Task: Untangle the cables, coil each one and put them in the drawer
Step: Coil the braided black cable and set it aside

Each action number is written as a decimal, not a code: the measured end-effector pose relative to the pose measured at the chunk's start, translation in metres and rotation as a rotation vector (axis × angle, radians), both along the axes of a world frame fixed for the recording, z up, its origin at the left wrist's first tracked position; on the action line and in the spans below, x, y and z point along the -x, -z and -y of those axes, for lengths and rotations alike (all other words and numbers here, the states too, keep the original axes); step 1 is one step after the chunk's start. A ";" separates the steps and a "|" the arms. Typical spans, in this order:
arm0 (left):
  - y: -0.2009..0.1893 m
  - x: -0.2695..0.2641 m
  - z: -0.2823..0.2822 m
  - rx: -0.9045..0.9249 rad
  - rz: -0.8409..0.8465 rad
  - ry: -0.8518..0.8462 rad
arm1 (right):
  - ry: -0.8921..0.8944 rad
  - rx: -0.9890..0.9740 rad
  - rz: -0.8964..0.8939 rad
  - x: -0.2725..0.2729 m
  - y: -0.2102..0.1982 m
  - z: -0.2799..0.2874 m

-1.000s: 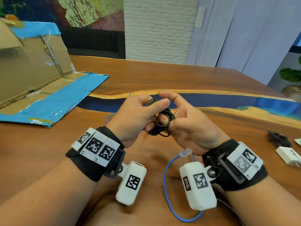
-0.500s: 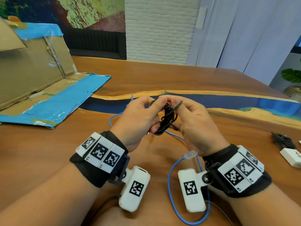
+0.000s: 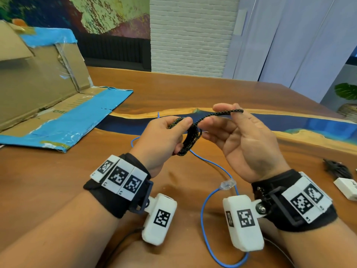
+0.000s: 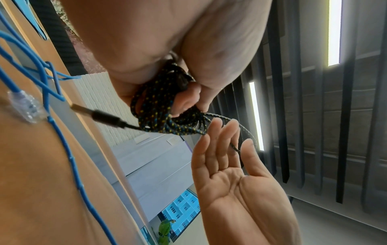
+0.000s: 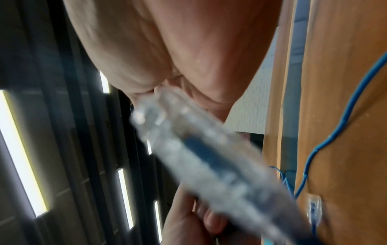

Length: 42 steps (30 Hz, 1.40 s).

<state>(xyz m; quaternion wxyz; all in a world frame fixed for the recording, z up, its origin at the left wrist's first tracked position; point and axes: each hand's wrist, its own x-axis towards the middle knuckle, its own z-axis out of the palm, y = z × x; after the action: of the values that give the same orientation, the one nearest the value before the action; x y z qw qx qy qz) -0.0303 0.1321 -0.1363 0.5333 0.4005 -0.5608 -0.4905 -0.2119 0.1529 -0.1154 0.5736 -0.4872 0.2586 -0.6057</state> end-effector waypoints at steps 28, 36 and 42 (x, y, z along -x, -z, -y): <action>-0.004 -0.019 0.011 0.061 -0.025 -0.095 | 0.244 -0.064 -0.764 0.060 -0.003 0.018; -0.007 -0.021 0.012 0.111 -0.012 -0.154 | 0.257 -0.016 -0.727 0.054 0.001 0.019; -0.011 -0.030 0.017 0.141 -0.018 -0.231 | 0.118 -0.155 -0.366 0.054 -0.003 0.022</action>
<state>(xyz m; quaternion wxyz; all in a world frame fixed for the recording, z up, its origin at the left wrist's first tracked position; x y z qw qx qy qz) 0.0000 0.1155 -0.1256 0.6179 0.4195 -0.5395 -0.3888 -0.2662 0.1309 -0.1126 0.5165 -0.5275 0.4324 -0.5177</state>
